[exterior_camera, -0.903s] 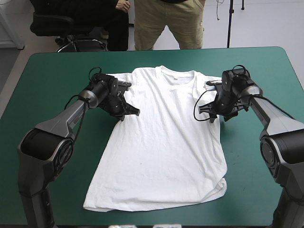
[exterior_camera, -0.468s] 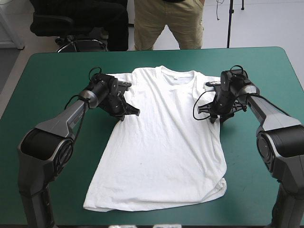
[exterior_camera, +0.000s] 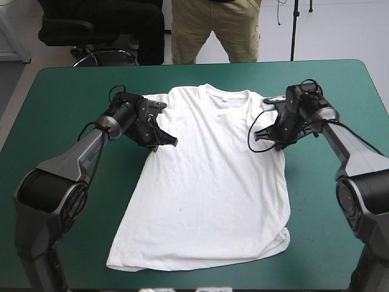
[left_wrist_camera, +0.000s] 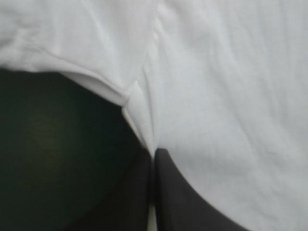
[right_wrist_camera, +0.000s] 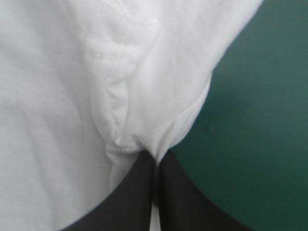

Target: Fold the cloth

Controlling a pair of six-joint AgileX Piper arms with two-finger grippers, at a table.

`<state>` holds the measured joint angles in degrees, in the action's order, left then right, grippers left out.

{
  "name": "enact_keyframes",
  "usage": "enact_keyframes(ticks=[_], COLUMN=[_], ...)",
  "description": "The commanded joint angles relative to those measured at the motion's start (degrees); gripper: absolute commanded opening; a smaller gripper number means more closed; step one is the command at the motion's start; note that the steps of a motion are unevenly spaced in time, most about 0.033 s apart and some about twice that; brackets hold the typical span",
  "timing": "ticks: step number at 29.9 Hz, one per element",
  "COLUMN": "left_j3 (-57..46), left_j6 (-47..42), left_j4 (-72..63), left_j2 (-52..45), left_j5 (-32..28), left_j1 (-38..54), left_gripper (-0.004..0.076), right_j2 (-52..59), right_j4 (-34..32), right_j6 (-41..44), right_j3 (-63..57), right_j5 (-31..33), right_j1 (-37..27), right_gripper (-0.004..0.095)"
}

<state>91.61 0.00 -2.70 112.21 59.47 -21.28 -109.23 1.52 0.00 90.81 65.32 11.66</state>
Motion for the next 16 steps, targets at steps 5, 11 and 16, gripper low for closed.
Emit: enact_keyframes(ticks=[5, 11, 16], left_j3=[1.4, 3.0, 7.8], left_j6=[-1.6, -1.6, -1.6], left_j4=[2.1, 2.1, 2.7], left_j2=[-15.6, -25.6, -30.5], left_j5=[-1.6, -4.1, -6.0], left_j1=[-0.4, -0.4, -0.4], left_gripper=[-0.0018, -0.0018, -0.0018], right_j2=[13.2, 19.2, 23.0], right_j4=[-1.5, -1.5, -1.5], right_j6=[-1.6, -2.0, -2.0], right_j3=[7.5, 13.1, 17.2], right_j5=[0.3, 0.8, 1.2], right_j1=[-0.2, -0.2, -0.2], right_gripper=[-0.0017, -0.0017, -0.0018])
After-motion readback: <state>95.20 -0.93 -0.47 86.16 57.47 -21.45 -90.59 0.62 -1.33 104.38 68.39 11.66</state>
